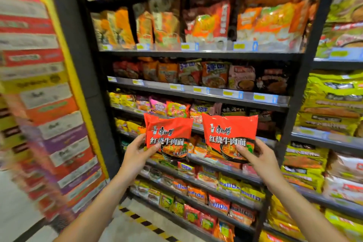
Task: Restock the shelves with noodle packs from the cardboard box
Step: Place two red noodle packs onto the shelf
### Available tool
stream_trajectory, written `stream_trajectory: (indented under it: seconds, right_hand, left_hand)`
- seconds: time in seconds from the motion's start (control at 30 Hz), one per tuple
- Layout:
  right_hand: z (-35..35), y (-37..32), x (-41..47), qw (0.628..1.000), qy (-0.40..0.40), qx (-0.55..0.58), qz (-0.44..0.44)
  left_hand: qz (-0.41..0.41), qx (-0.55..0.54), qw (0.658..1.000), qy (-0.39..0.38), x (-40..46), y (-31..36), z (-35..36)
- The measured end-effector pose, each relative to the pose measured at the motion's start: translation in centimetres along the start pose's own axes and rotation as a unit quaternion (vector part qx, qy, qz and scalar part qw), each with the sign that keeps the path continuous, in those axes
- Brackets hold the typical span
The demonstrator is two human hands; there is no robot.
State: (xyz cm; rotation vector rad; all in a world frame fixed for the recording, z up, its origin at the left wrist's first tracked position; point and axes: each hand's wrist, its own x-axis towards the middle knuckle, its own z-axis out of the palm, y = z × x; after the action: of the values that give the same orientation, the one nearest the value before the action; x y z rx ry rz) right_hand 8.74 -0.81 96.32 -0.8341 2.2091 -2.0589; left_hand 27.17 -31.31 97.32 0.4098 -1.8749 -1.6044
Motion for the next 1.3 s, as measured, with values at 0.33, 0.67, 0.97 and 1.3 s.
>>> stream_trajectory:
  seconds: [0.33, 0.67, 0.97, 1.3]
  right_hand:
    - [12.6, -4.3, 2.2, 0.997, -0.058, 0.014, -0.04]
    - [26.8, -6.2, 6.3, 0.995, -0.062, -0.034, -0.072]
    - [36.4, -6.4, 8.6, 0.998, -0.04, -0.014, -0.04]
    - [44.5, -3.3, 18.6, 0.997, -0.037, 0.007, -0.064]
  left_hand:
    - [0.027, 0.009, 0.997, 0.075, 1.8, 0.6, -12.9]
    - [0.073, 0.026, 0.989, 0.128, 7.8, -0.1, -27.5]
    - [0.066, 0.041, 0.992, 0.099, 14.6, -2.7, -34.5]
    - [0.062, -0.01, 0.992, 0.106, 25.9, -7.4, -36.7]
